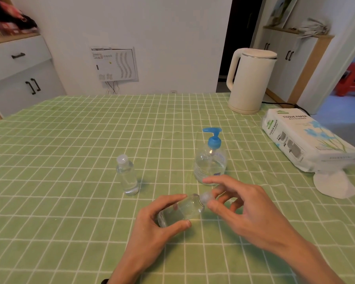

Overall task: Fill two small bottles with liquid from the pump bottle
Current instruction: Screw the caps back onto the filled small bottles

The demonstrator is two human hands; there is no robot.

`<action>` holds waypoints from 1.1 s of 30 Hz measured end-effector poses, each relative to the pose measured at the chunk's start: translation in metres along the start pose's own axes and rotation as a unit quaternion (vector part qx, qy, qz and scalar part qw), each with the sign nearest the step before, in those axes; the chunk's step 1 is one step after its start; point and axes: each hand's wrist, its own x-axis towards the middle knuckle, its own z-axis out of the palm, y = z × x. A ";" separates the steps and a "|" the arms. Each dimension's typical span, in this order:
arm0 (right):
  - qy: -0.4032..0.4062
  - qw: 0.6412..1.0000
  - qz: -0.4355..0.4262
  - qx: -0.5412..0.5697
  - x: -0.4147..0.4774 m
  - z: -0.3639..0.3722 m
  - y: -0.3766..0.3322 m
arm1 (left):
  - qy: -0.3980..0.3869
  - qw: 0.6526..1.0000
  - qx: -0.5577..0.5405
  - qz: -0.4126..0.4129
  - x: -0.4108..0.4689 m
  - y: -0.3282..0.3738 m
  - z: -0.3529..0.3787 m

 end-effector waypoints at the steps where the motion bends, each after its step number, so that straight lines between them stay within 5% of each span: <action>1: 0.000 1.000 0.000 -0.007 0.000 0.000 0.000 | -0.001 1.000 0.000 0.000 0.000 -0.001 0.000; 33: -0.012 0.999 0.035 -0.020 -0.001 0.007 0.003 | -0.011 1.000 -0.009 -0.002 0.000 0.003 0.001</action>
